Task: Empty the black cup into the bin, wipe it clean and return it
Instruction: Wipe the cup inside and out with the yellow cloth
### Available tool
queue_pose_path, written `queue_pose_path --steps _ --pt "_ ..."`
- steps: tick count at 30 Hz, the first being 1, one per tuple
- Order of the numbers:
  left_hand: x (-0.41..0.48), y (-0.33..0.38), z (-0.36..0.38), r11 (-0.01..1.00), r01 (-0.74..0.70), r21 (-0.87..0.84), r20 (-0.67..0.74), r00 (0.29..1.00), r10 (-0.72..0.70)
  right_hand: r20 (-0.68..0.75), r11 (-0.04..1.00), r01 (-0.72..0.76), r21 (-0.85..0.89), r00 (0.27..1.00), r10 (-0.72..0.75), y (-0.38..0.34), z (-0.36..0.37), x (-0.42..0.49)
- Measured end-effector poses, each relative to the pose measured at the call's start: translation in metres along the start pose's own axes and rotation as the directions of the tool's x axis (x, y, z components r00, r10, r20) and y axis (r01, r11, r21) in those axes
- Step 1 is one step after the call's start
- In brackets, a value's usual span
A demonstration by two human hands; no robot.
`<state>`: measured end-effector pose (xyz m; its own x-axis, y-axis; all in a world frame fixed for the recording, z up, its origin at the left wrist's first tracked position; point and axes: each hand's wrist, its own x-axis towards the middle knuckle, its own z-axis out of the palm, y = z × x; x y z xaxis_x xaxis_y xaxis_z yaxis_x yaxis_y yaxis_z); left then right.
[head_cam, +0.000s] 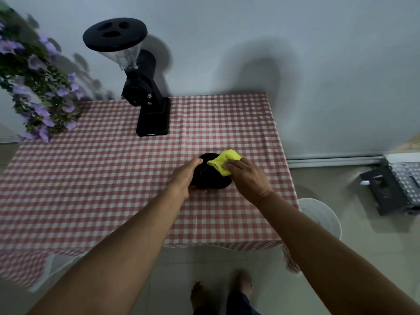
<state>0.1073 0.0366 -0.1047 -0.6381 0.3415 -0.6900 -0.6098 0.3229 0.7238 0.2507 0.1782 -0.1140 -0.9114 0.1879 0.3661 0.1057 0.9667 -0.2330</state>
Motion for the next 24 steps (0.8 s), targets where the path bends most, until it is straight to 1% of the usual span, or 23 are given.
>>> queue_pose_path --steps 1,2,3,4,5,6,7,8,9,10,11,12,13,14,16,18,20,21,22,24 --pt "0.000 0.001 -0.002 1.000 0.004 -0.006 -0.008 1.000 -0.004 -0.023 0.999 -0.032 0.031 0.999 0.033 0.002 -0.003 0.000" --pt "0.000 0.004 -0.006 1.000 0.007 -0.004 -0.010 1.000 -0.007 -0.041 0.990 -0.116 0.082 0.992 0.120 0.004 -0.008 0.001" --pt "0.000 0.005 -0.009 1.000 0.006 0.012 -0.007 1.000 -0.006 -0.046 0.951 -0.261 0.165 0.961 0.271 0.004 -0.015 0.002" --pt "0.002 0.007 -0.012 0.999 -0.002 0.036 0.001 1.000 0.002 -0.024 0.865 -0.427 0.264 0.894 0.448 0.007 -0.021 0.004" --pt "0.003 0.008 -0.014 0.997 -0.012 0.070 0.010 1.000 0.011 -0.004 0.753 -0.557 0.352 0.803 0.596 0.011 -0.026 0.006" --pt "0.002 0.010 -0.015 0.995 -0.025 0.097 0.023 0.999 0.023 -0.016 0.666 -0.617 0.419 0.728 0.685 0.015 -0.030 0.010" --pt "0.000 0.012 -0.014 0.993 -0.037 0.117 0.042 0.999 0.032 -0.022 0.608 -0.637 0.474 0.682 0.731 0.019 -0.032 0.015" --pt "-0.002 0.013 -0.013 0.992 -0.041 0.122 0.065 0.997 0.033 0.007 0.573 -0.640 0.511 0.670 0.742 0.021 -0.033 0.022" --pt "-0.004 0.014 -0.011 0.992 -0.038 0.121 0.087 0.996 0.028 0.082 0.556 -0.642 0.528 0.690 0.719 0.019 -0.033 0.028" --pt "-0.005 0.014 -0.009 0.991 -0.037 0.127 0.102 0.995 0.025 0.180 0.568 -0.640 0.518 0.730 0.659 0.014 -0.032 0.034" --pt "-0.005 0.014 -0.007 0.989 -0.041 0.139 0.106 0.994 0.026 0.280 0.606 -0.629 0.487 0.770 0.574 0.011 -0.027 0.037" --pt "-0.007 0.014 -0.005 0.987 -0.047 0.155 0.107 0.994 0.030 0.376 0.652 -0.616 0.443 0.788 0.488 0.009 -0.021 0.038" --pt "-0.007 0.014 -0.004 0.984 -0.051 0.169 0.106 0.994 0.034 0.455 0.693 -0.604 0.394 0.783 0.425 0.009 -0.015 0.037" --pt "-0.007 0.015 -0.004 0.985 -0.050 0.167 0.105 0.994 0.033 0.502 0.719 -0.600 0.350 0.769 0.397 0.009 -0.013 0.037" --pt "-0.007 0.014 -0.005 0.989 -0.032 0.146 0.103 0.995 0.017 0.503 0.722 -0.613 0.319 0.756 0.420 0.008 -0.010 0.036" --pt "-0.005 0.012 -0.007 0.995 0.005 0.098 0.074 0.997 -0.013 0.427 0.694 -0.638 0.334 0.758 0.492 0.003 -0.008 0.034" --pt "-0.003 0.009 -0.008 0.998 0.049 0.038 0.049 0.998 -0.051 0.324 0.661 -0.643 0.387 0.766 0.555 -0.006 -0.005 0.027" --pt "-0.003 0.008 -0.009 0.998 0.063 0.018 0.040 0.997 -0.064 0.297 0.625 -0.646 0.438 0.761 0.577 -0.009 -0.003 0.023" --pt "-0.004 0.007 -0.009 0.997 0.072 0.007 0.039 0.997 -0.072 0.301 0.571 -0.653 0.497 0.747 0.593 -0.010 -0.003 0.020" --pt "-0.007 0.009 -0.012 0.995 0.099 0.013 0.043 0.994 -0.099 0.364 0.426 -0.669 0.608 0.713 0.600 -0.008 -0.005 0.017"
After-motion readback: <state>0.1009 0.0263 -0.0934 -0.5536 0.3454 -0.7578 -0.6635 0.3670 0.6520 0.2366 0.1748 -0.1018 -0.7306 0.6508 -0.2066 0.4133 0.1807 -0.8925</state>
